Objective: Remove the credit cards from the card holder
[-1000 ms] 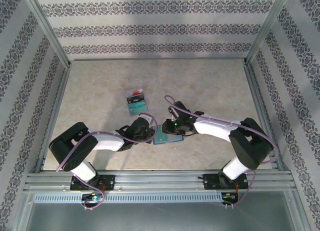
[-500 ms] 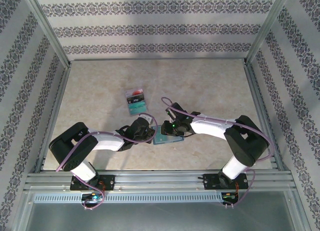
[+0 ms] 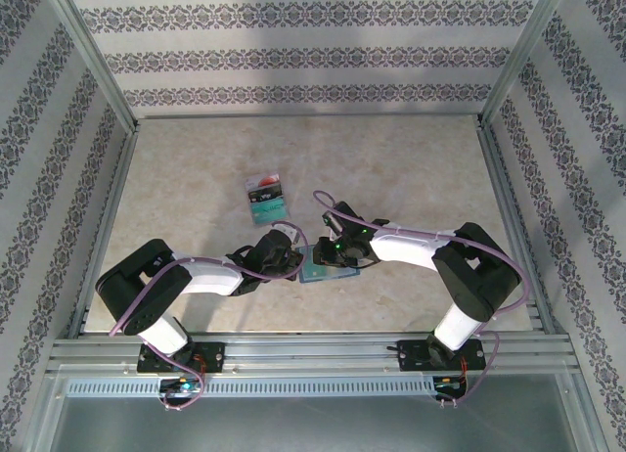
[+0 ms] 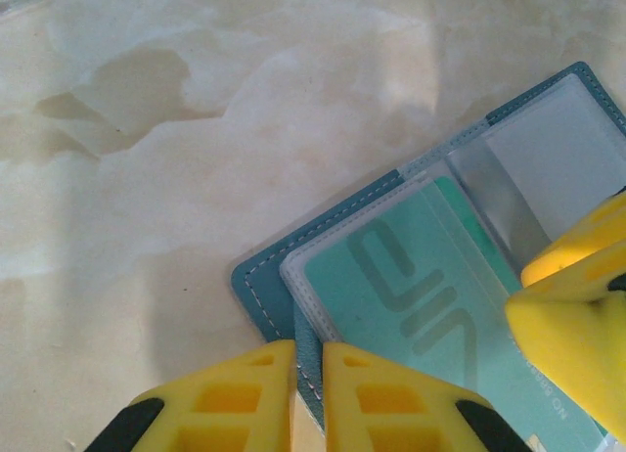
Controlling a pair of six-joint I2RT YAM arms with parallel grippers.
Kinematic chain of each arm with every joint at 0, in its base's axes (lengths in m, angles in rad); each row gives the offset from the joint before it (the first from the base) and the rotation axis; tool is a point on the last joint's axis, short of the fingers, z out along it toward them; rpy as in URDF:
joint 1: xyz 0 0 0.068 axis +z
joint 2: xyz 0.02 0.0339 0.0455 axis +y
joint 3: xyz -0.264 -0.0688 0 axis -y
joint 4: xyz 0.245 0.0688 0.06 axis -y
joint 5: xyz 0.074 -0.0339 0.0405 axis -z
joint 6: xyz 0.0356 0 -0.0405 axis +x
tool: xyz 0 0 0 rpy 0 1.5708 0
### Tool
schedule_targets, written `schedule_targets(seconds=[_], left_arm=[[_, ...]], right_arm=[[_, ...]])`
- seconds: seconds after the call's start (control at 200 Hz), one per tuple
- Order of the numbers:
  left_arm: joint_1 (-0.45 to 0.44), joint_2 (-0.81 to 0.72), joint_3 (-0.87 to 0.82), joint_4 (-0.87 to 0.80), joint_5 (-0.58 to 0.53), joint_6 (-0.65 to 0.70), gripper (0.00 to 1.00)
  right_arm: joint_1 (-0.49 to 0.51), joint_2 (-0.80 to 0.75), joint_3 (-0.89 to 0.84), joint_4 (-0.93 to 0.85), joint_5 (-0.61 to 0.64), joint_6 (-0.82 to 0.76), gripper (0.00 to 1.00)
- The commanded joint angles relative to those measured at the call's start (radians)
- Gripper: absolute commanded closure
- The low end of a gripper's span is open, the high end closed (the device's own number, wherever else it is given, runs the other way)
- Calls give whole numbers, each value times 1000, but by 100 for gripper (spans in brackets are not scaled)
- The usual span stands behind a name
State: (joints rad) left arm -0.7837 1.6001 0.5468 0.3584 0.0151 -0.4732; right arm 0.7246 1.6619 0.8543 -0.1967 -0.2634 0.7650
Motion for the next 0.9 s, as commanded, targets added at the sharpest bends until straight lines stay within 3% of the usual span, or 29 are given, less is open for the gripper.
schedule_targets(seconds=[0.0, 0.705, 0.894], left_arm=[[3, 4, 10, -15, -2, -12, 86], [2, 1, 10, -21, 3, -5, 86], [3, -5, 12, -43, 0, 4, 86]], right_arm=[[9, 3, 5, 36, -35, 15, 73], [-19, 4, -78, 128, -57, 75, 66], [-29, -27, -112, 239, -133, 95, 69]])
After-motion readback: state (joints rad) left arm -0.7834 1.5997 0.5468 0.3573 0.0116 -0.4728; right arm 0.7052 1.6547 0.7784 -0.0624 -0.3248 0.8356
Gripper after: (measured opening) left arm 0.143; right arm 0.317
